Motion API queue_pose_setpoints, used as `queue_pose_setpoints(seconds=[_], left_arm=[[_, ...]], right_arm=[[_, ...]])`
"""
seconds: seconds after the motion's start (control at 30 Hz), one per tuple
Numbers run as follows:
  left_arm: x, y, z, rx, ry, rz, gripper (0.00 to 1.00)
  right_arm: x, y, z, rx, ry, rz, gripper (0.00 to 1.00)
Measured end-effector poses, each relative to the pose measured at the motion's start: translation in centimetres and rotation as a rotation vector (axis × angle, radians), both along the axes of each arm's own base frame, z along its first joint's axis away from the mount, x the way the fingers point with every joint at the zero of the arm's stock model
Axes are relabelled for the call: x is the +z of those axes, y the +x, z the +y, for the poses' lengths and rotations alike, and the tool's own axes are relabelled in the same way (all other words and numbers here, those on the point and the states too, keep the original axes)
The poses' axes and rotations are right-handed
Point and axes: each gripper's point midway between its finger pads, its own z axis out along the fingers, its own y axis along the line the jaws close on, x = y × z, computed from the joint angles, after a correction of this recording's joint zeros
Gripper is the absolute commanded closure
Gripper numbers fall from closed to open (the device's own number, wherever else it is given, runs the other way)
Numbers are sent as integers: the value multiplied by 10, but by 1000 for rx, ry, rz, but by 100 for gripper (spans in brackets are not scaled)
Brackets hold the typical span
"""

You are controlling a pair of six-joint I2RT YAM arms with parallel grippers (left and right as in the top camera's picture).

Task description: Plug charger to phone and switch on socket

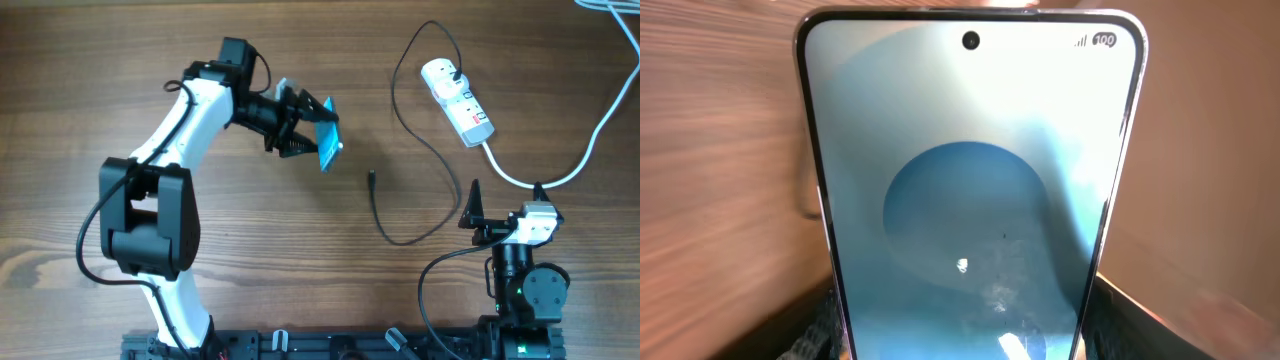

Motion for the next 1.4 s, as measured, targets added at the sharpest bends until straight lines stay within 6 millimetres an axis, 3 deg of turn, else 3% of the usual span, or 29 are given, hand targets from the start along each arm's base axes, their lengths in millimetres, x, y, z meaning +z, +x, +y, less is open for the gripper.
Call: queue_pose_setpoints(seconds=[0.13, 0.27, 0.33, 0.4, 0.47, 0.63, 0.8, 0.93, 1.03, 1.13, 1.2, 1.27, 1.33, 1.4], left_arm=[[23, 3, 4, 14, -144, 21, 36], [41, 2, 2, 5, -248, 32, 36], [49, 2, 1, -5, -294, 24, 36], [55, 4, 0, -14, -332, 7, 37], [59, 4, -1, -17, -353, 11, 37], [61, 4, 0, -2, -355, 69, 37], [62, 7, 5, 33, -350, 153, 40], [62, 14, 15, 77, -346, 214, 41], [63, 15, 18, 97, -342, 266, 41], [63, 15, 18, 105, -338, 298, 41], [63, 15, 18, 111, -334, 323, 41], [60, 16, 18, 123, -316, 345, 41], [56, 17, 18, 140, -291, 374, 42], [52, 18, 19, 158, -264, 396, 42]], right_arm=[[21, 0, 7, 41, 32, -87, 1], [44, -7, 47, 301, 291, -159, 0], [72, -17, 59, 405, 424, -245, 0], [112, -37, 68, 525, 497, -386, 0], [130, -48, 74, 590, 538, -421, 0], [130, -34, 77, 505, 644, -82, 0], [146, -17, 77, 417, 656, 160, 0], [161, 3, 93, 498, 770, 252, 0], [185, 9, 115, 682, 830, 243, 1], [172, 5, 131, 735, 883, 387, 1], [143, -7, 136, 616, 913, 592, 1], [138, -15, 132, 511, 863, 670, 1], [146, -20, 130, 442, 779, 714, 1], [166, -20, 136, 434, 635, 742, 2]])
